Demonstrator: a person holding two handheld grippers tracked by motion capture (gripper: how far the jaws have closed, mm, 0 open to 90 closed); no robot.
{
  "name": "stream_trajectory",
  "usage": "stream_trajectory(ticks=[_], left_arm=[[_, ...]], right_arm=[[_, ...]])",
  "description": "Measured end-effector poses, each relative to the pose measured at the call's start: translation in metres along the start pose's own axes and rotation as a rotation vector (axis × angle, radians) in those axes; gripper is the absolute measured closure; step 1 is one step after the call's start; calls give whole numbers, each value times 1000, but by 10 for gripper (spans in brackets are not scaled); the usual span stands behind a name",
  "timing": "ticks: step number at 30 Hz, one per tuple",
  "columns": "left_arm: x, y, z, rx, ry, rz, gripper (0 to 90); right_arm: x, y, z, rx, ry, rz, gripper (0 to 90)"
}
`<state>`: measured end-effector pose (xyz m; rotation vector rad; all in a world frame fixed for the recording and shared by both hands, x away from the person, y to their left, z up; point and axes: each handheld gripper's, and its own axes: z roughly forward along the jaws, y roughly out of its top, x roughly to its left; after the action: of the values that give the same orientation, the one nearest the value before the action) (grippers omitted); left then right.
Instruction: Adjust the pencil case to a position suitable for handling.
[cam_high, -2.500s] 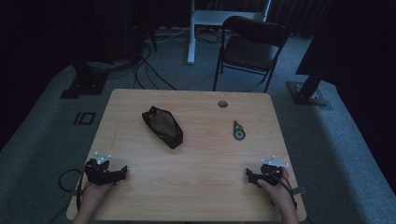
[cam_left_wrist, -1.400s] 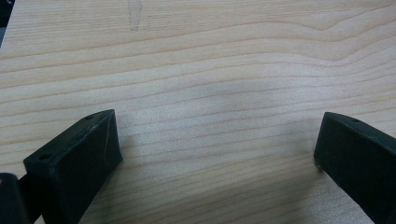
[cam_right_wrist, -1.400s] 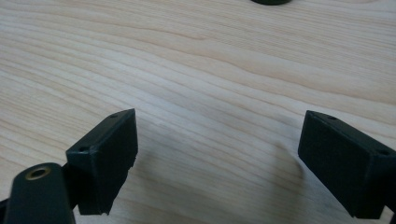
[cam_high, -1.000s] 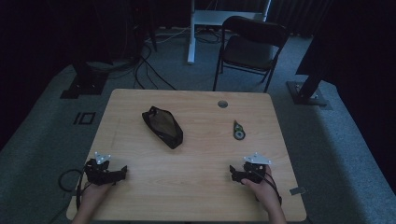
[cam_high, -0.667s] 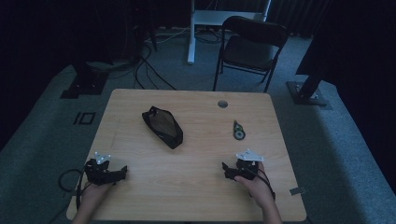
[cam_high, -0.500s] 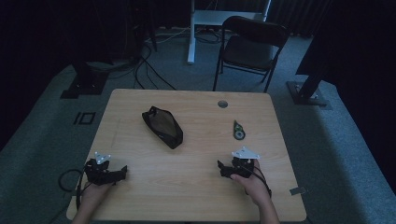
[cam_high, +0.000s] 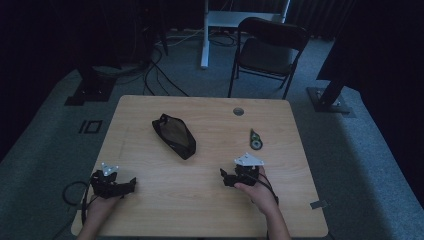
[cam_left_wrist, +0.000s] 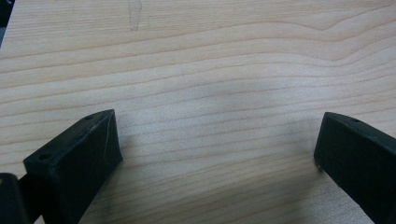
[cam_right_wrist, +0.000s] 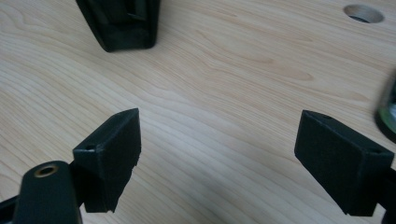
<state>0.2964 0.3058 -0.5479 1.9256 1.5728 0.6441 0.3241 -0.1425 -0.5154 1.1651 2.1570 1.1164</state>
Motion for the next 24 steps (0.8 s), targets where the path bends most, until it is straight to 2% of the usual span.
stream_trajectory(ticks=[10,18,24], left_arm=[[0,0,0,-1,1,0,6],[0,0,0,-1,1,0,6],[0,0,0,-1,0,0,6]], right_arm=[[18,11,15,-8,54,-32,145],[31,28,24,-39,81,-72,165],[41,36,34,-51,111,-80,166]])
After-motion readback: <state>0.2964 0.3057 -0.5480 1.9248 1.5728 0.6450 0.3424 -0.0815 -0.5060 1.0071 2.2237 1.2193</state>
